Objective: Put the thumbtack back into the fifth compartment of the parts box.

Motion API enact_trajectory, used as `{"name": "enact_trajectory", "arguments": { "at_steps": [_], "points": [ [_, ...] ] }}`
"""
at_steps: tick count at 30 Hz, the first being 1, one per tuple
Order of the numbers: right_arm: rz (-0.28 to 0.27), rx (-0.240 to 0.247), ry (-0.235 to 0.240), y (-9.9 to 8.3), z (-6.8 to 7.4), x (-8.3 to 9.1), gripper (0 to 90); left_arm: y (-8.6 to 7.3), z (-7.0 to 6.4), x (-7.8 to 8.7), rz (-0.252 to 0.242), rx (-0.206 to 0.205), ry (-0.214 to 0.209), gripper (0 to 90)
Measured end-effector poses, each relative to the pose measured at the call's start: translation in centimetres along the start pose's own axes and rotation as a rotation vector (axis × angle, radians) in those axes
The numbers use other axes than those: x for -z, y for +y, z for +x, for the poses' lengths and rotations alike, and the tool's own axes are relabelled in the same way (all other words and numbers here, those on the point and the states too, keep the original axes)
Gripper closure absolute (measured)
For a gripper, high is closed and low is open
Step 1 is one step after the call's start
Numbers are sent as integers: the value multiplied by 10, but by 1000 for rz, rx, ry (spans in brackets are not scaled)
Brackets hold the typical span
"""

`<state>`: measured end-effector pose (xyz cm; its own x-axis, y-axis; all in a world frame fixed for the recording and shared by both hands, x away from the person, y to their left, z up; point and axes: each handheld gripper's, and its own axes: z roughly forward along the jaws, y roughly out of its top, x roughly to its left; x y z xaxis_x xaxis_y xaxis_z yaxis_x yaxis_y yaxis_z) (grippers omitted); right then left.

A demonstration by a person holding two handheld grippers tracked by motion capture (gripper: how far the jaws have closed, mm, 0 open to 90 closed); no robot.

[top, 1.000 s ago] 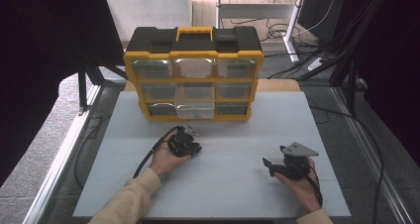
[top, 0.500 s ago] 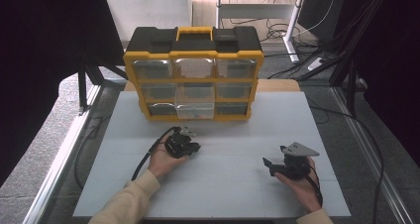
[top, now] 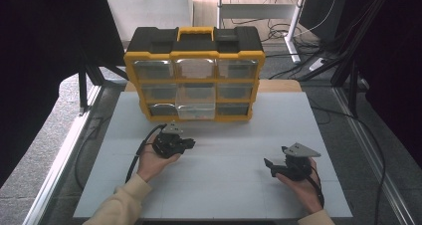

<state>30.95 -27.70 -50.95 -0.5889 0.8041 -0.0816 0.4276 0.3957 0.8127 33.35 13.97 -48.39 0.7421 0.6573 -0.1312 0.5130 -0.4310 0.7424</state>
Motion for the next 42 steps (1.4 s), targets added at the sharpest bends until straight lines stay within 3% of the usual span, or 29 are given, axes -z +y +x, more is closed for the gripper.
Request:
{"name": "enact_trajectory", "arguments": {
  "at_steps": [18, 28, 42],
  "points": [
    [2, -3, -1, 0, 0, 0, 193, -1, -5, 49, -173, 39, -3, 827],
    [4, -3, 0, 0, 0, 0, 193, 4, -5, 67, -250, 50, 5, 827],
    [4, -1, -2, 0, 0, -1, 193, 24, -2, 92, -337, 46, 2, 827]
  ]
}}
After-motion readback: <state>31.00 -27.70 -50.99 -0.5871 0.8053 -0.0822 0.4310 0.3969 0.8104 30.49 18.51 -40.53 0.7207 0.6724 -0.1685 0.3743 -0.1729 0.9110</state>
